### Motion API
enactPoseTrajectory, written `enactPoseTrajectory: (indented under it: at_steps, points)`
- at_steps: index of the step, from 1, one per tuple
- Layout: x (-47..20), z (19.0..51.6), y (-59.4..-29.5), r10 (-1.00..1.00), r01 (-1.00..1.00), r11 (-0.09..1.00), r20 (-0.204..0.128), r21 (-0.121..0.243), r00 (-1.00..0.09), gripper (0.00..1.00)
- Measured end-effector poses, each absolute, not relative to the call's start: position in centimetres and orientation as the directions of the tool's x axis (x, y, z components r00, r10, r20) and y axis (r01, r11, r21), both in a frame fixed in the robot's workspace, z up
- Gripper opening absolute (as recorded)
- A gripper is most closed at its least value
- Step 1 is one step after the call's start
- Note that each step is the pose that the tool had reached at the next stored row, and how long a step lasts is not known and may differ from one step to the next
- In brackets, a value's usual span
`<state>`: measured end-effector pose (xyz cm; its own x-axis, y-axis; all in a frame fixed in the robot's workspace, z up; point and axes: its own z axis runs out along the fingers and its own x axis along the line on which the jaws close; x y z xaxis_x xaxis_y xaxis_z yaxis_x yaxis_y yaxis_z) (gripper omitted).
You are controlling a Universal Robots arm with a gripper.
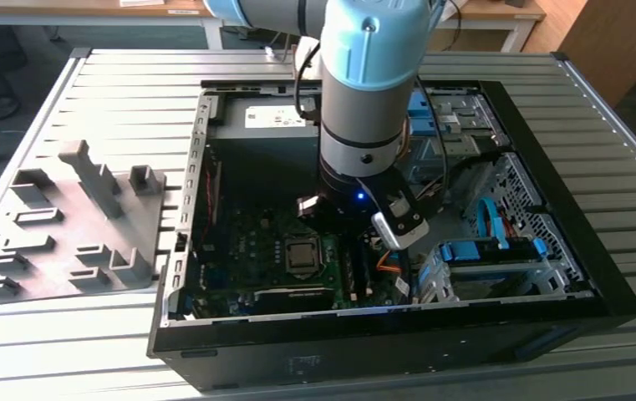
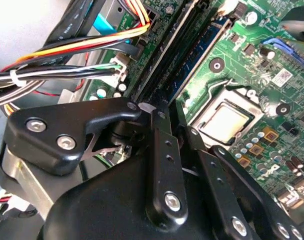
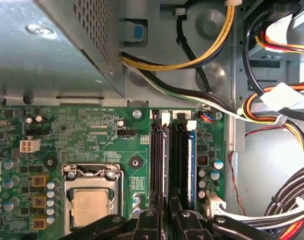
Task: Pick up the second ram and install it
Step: 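Insert the second ram into the second slot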
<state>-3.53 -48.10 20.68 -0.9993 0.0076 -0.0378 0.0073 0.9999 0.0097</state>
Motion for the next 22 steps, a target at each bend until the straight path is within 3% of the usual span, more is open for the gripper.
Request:
enactPoseTrajectory:
  at_steps: [8,9,11,22]
  points:
    - [-3.6,24.2,-47.8,0.010,0.009,1.000,-0.039,0.010,-0.999,0.20]
    - [-3.5,24.6,-47.7,0.010,0.010,1.000,-0.039,0.010,-0.999,0.13]
    - [-3.6,25.4,-47.7,0.010,0.010,1.000,-0.039,0.009,-0.999,0.10]
    - [-3.6,25.6,-47.7,0.010,0.010,1.000,-0.039,0.009,-0.999,0.10]
